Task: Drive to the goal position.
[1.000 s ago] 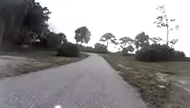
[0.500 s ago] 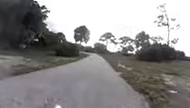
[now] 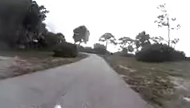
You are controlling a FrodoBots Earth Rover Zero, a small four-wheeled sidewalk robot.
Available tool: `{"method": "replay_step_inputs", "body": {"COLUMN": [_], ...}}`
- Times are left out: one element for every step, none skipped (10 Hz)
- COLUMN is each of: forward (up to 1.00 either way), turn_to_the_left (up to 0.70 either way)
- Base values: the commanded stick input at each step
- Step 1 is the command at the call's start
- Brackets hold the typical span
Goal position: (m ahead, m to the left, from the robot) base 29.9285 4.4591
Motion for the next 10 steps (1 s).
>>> {"method": "replay_step_inputs", "body": {"forward": [0.85,0.85,0.85,0.85,0.85,0.85,0.85,0.85,0.85,0.85], "turn_to_the_left": [0.0,0.0,0.0,0.0,0.0,0.0,0.0,0.0,0.0,0.0]}}
